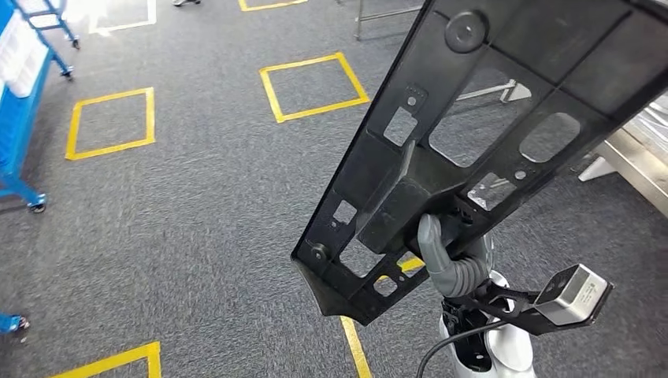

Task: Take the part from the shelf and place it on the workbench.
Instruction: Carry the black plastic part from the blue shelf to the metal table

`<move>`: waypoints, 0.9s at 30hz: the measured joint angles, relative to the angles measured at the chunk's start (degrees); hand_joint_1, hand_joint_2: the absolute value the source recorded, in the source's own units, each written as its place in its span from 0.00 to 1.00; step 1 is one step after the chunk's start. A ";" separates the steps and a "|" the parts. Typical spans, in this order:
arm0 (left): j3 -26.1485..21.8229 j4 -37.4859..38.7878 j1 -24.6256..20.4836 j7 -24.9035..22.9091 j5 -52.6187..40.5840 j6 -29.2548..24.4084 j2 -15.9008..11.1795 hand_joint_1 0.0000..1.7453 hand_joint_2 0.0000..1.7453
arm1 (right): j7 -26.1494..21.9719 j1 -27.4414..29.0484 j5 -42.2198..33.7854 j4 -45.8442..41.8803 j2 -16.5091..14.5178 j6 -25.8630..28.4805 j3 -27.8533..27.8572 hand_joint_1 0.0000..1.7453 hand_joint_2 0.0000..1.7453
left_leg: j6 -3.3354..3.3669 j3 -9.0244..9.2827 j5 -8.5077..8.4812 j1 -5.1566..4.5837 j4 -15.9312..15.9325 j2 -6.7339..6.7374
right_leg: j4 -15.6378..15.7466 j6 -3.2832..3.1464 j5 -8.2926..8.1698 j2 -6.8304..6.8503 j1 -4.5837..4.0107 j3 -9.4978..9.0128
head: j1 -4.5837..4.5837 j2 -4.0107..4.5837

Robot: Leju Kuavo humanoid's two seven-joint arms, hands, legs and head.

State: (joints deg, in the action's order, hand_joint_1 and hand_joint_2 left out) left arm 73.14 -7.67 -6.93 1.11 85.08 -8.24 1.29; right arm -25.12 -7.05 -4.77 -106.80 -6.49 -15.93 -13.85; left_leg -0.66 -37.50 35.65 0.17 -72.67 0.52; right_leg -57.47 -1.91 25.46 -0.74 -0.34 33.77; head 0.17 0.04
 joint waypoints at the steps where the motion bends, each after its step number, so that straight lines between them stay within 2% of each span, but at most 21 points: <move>1: 0.03 0.00 0.12 -0.05 -0.08 0.00 -0.07 0.00 1.00 | -0.08 0.20 -0.01 0.05 -0.02 0.05 0.01 1.00 1.00 | -0.14 -0.97 -0.10 0.12 -1.55 -0.15 | -0.10 0.02 0.01 -0.86 0.05 0.03 | 0.01 0.00; 2: 0.08 0.00 0.21 -0.10 -0.22 0.00 -0.13 0.00 1.00 | -0.14 0.38 -0.03 0.07 -0.02 0.09 0.01 1.00 1.00 | -0.28 -0.90 -1.35 0.26 -0.84 -0.23 | -0.27 0.09 0.04 -1.72 0.14 0.04 | 0.01 0.00; 3: 0.14 0.00 0.23 -0.20 -0.37 0.00 -0.18 0.00 1.00 | -0.22 0.51 -0.04 0.05 -0.03 0.15 0.02 1.00 1.00 | -0.40 0.27 -3.52 0.43 2.09 -0.52 | -0.52 0.24 0.14 -2.55 0.28 0.03 | 0.01 0.00; 5: 0.31 0.00 0.24 -0.50 -0.71 0.00 -0.22 0.00 1.00 | -0.62 0.73 -0.06 -0.03 -0.02 0.31 0.04 1.00 1.00 | -0.58 3.48 -7.00 0.88 9.52 -2.77 | -1.32 0.84 0.51 -4.04 0.53 0.29 | 0.02 0.00; 7: 0.44 0.00 0.28 -0.84 -0.97 0.00 -0.24 0.00 1.00 | -1.02 0.92 -0.04 -0.16 -0.03 0.39 0.08 1.00 1.00 | -0.29 4.98 -7.78 1.07 13.00 -4.69 | -1.91 1.58 0.61 -5.26 0.65 0.93 | 0.04 0.00; 8: 0.50 0.00 0.28 -0.97 -1.08 0.00 -0.24 0.00 1.00 | -1.13 1.03 0.00 -0.25 -0.03 0.41 0.11 1.00 1.00 | 0.03 5.02 -7.68 0.95 13.17 -4.71 | -1.95 1.92 0.47 -5.83 0.69 1.24 | 0.05 0.00; 9: 0.59 0.00 0.28 -1.05 -1.11 -0.01 -0.22 0.00 1.00 | -1.12 1.18 0.04 -0.38 -0.03 0.45 0.14 1.00 1.00 | 0.47 5.03 -7.84 0.95 13.23 -4.09 | -1.86 2.25 0.31 -6.34 0.78 1.46 | 0.04 0.00; 10: 0.70 0.01 0.25 -1.15 -1.13 -0.01 -0.24 0.00 1.00 | -1.14 1.37 0.10 -0.57 -0.03 0.48 0.19 1.00 1.00 | 0.86 5.08 -8.00 0.93 13.43 -3.47 | -1.99 2.54 0.38 -5.99 0.80 1.61 | 0.02 0.00; 12: 0.91 0.03 0.18 -1.34 -1.14 -0.02 -0.26 0.00 1.00 | -1.16 1.56 0.25 -1.10 -0.03 0.51 0.26 1.00 1.00 | 1.65 5.18 -8.30 1.01 13.86 -2.09 | -4.86 3.09 2.22 -3.24 0.70 3.01 | -0.21 0.00; 13: 1.00 0.04 0.19 -1.44 -1.14 -0.02 -0.29 0.00 1.00 | -1.17 1.59 0.36 -1.35 -0.03 0.48 0.27 1.00 1.00 | 1.87 5.19 -8.32 0.95 13.96 -1.38 | -7.91 3.31 3.88 -1.46 0.68 4.41 | -0.32 0.00; 14: 1.08 0.04 0.26 -1.51 -1.14 -0.02 -0.30 0.00 1.00 | -1.16 1.58 0.48 -1.51 -0.03 0.45 0.26 1.00 1.00 | 2.02 5.18 -8.28 0.87 13.98 -0.61 | -11.68 3.51 5.67 -0.35 0.70 6.25 | -0.42 0.00; 15: 1.16 0.04 0.34 -1.57 -1.13 -0.02 -0.32 0.00 1.00 | -1.15 1.63 0.57 -1.59 -0.03 0.44 0.26 1.00 1.00 | 2.09 5.18 -8.22 0.82 13.98 0.18 | -15.07 3.64 6.91 0.07 0.78 7.94 | -0.41 0.00; 16: 1.23 0.04 0.39 -1.61 -1.13 -0.02 -0.33 0.00 1.00 | -1.14 1.71 0.65 -1.61 -0.03 0.44 0.26 1.00 1.00 | 2.11 5.20 -8.14 0.79 13.98 1.01 | -16.99 3.71 7.19 0.30 0.85 8.94 | -0.42 0.00; 17: 1.28 0.04 0.39 -1.64 -1.13 -0.02 -0.33 0.00 1.00 | -1.13 1.77 0.69 -1.62 -0.03 0.45 0.26 1.00 1.00 | 2.11 5.26 -8.05 0.78 13.98 1.77 | -16.98 3.72 6.51 0.47 0.90 8.98 | -0.42 0.00; 18: 1.30 0.04 0.34 -1.65 -1.13 -0.02 -0.33 0.00 1.00 | -1.13 1.82 0.70 -1.67 -0.03 0.45 0.26 1.00 1.00 | 2.07 5.38 -7.94 0.78 13.98 2.48 | -14.64 3.62 4.87 0.80 0.92 7.76 | -0.42 0.00; 20: 1.31 0.04 0.19 -1.65 -1.13 -0.02 -0.32 0.00 1.00 | -1.13 1.77 0.73 -1.95 -0.04 0.46 0.26 1.00 1.00 | 1.81 5.79 -7.64 0.67 13.98 3.64 | -6.73 3.05 1.52 3.22 0.49 3.46 | -0.42 0.00; 21: 1.32 0.04 0.14 -1.65 -1.13 -0.02 -0.32 0.00 1.00 | -1.13 1.71 0.74 -2.13 -0.04 0.45 0.25 1.00 1.00 | 1.58 5.98 -7.48 0.57 13.99 4.13 | -3.56 2.70 0.60 4.43 0.15 1.76 | -0.41 0.00; 22: 1.33 0.04 0.12 -1.66 -1.13 -0.02 -0.31 0.00 1.00 | -1.13 1.67 0.75 -2.29 -0.05 0.44 0.25 1.00 1.00 | 1.31 6.13 -7.34 0.48 14.00 4.63 | -1.85 2.41 0.36 5.27 -0.20 0.91 | -0.41 0.00; 23: 1.33 0.04 0.11 -1.66 -1.13 -0.02 -0.30 0.00 1.00 | -1.13 1.64 0.75 -2.39 -0.05 0.42 0.24 1.00 1.00 | 1.03 6.28 -7.23 0.41 14.07 5.20 | -1.40 2.17 0.58 5.34 -0.48 0.81 | -0.40 0.00; 25: 1.35 0.04 -0.02 -1.64 -1.13 -0.01 -0.27 0.00 1.00 | -1.11 1.76 0.79 -2.62 -0.05 0.33 0.23 1.00 1.00 | 0.40 6.66 -6.94 0.42 14.21 6.02 | -0.96 1.64 0.31 3.85 -0.29 0.79 | -0.40 0.00; 27: 1.38 0.04 -0.16 -1.55 -1.13 0.02 -0.24 0.00 1.00 | -1.14 1.77 0.92 -3.00 -0.07 0.26 0.12 1.00 1.00 | -0.15 5.98 -5.37 0.52 12.14 3.97 | -0.26 1.02 -0.08 2.45 0.21 0.40 | -0.36 0.00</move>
State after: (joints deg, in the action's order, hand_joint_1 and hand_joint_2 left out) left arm 74.52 -7.63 -7.09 -0.44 83.95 -8.22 1.05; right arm -26.27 -5.29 -3.85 -109.79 -6.56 -15.67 -13.73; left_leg -0.80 -31.52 30.28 0.69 -60.54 4.49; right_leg -57.73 -0.89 25.38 1.71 -0.13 34.17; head -0.19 0.04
